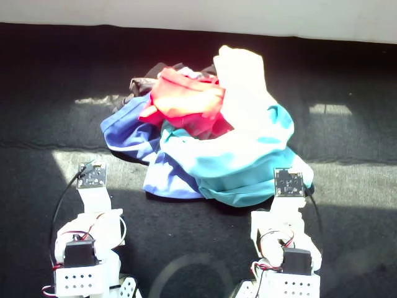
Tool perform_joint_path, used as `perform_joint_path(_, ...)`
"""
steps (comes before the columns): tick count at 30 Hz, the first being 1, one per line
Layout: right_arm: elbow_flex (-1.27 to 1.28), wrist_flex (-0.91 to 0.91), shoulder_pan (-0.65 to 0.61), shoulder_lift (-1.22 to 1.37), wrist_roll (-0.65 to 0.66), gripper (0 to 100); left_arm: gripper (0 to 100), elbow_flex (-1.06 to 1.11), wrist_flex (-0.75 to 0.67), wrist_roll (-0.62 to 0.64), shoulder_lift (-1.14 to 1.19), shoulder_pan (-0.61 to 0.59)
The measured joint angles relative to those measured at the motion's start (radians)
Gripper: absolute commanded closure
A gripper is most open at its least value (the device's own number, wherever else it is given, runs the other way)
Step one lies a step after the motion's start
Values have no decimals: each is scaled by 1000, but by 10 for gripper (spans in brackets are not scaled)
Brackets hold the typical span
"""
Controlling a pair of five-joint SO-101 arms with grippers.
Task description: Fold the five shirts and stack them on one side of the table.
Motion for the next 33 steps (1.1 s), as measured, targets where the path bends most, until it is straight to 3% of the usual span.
perform_joint_path(21, 0, 0, 0, 0, 0, 992, 991, 0, 0, 2, 0, 0)
perform_joint_path(25, 0, 0, 0, 0, 0, 992, 990, 0, -8, 2, 0, 72)
perform_joint_path(33, 0, 0, 0, 0, 0, 992, 961, 0, -321, 3, 0, 161)
